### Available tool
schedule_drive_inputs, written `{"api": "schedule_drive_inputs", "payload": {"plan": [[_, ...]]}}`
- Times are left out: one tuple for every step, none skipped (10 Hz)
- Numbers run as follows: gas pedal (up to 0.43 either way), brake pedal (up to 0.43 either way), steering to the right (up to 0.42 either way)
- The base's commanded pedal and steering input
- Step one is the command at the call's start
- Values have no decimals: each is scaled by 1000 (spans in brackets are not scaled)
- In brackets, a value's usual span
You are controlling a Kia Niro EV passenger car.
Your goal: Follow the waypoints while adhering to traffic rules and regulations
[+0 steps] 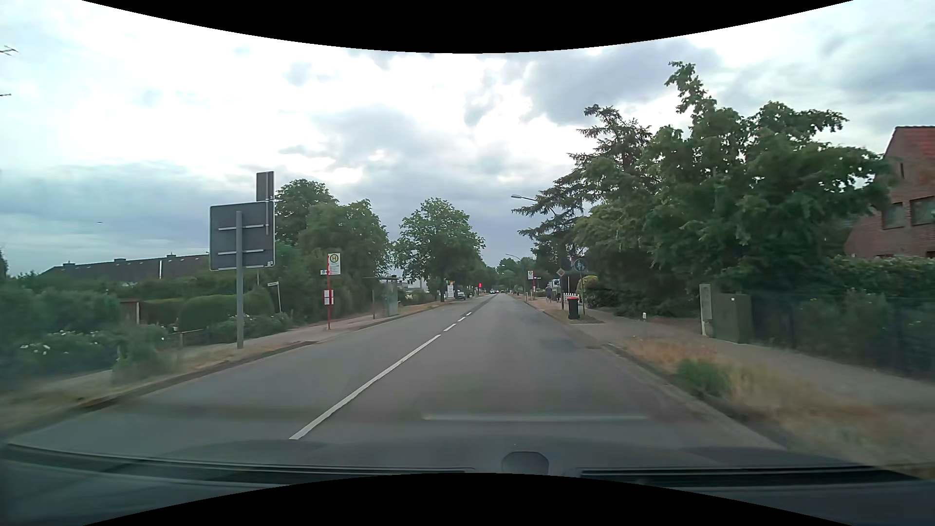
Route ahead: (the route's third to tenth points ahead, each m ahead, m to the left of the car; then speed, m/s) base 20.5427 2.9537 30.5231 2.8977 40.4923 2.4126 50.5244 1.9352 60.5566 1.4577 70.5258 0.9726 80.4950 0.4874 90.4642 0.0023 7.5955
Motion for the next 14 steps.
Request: {"api": "schedule_drive_inputs", "payload": {"plan": [[287,0,3],[287,0,2],[287,0,2],[287,0,2],[287,0,3],[287,0,2],[287,0,2],[287,0,2],[287,0,2],[287,0,2],[287,0,2],[287,0,4],[287,0,5],[287,0,6]]}}
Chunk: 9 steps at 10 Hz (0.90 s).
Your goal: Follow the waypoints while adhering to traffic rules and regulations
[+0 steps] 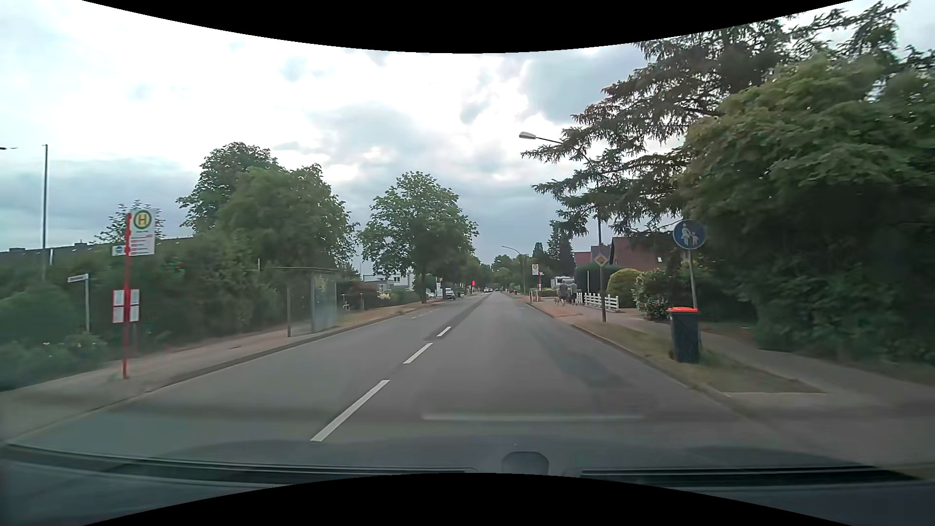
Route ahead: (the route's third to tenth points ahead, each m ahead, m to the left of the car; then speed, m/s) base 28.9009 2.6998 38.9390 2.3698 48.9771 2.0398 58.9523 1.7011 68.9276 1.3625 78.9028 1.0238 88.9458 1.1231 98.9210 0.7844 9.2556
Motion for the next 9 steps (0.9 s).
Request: {"api": "schedule_drive_inputs", "payload": {"plan": [[287,0,6],[287,0,6],[287,0,6],[287,0,4],[268,0,4],[189,0,4],[189,0,3],[189,0,2],[197,0,2]]}}
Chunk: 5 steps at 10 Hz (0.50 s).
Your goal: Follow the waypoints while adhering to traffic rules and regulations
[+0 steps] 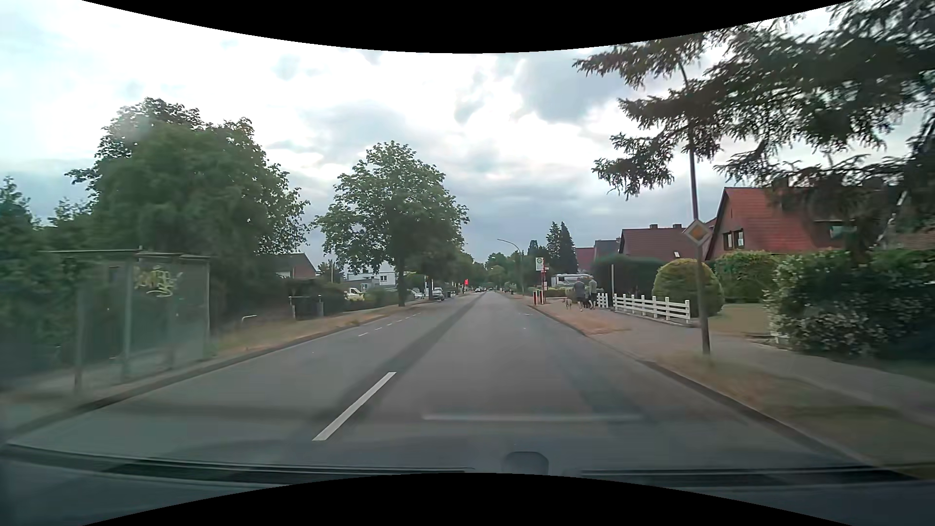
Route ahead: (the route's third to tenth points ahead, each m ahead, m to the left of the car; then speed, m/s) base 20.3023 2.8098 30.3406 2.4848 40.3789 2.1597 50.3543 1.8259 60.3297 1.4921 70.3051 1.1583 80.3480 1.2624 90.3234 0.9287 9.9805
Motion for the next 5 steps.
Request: {"api": "schedule_drive_inputs", "payload": {"plan": [[197,0,2],[197,0,2],[197,0,1],[197,0,-1],[197,0,-2]]}}
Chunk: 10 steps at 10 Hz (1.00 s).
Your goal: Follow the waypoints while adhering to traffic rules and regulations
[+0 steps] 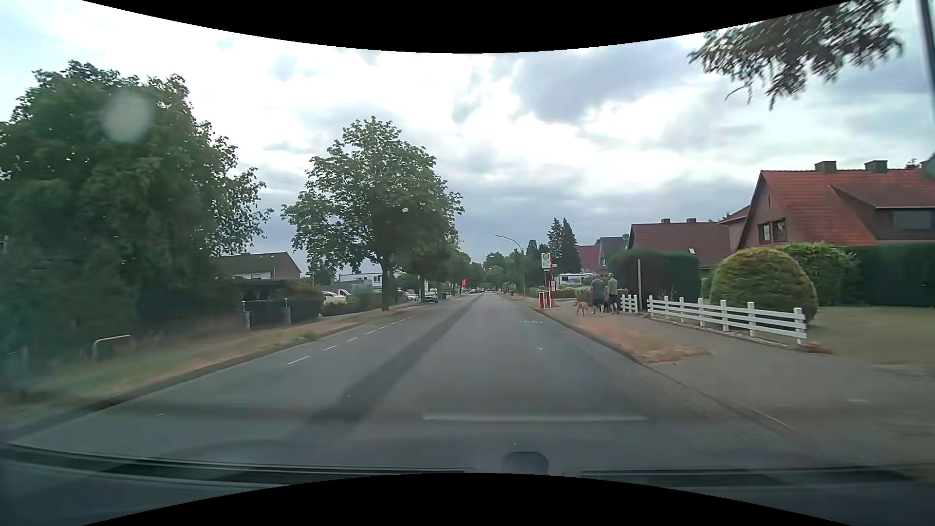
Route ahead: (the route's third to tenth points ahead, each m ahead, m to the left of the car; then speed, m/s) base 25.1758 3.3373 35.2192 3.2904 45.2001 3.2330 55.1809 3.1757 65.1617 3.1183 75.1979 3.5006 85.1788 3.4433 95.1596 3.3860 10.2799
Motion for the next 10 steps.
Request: {"api": "schedule_drive_inputs", "payload": {"plan": [[197,0,-2],[197,0,-2],[197,0,-2],[197,0,-2],[197,0,-2],[197,0,-2],[197,0,-2],[197,0,-2],[197,0,-3],[197,0,-4]]}}
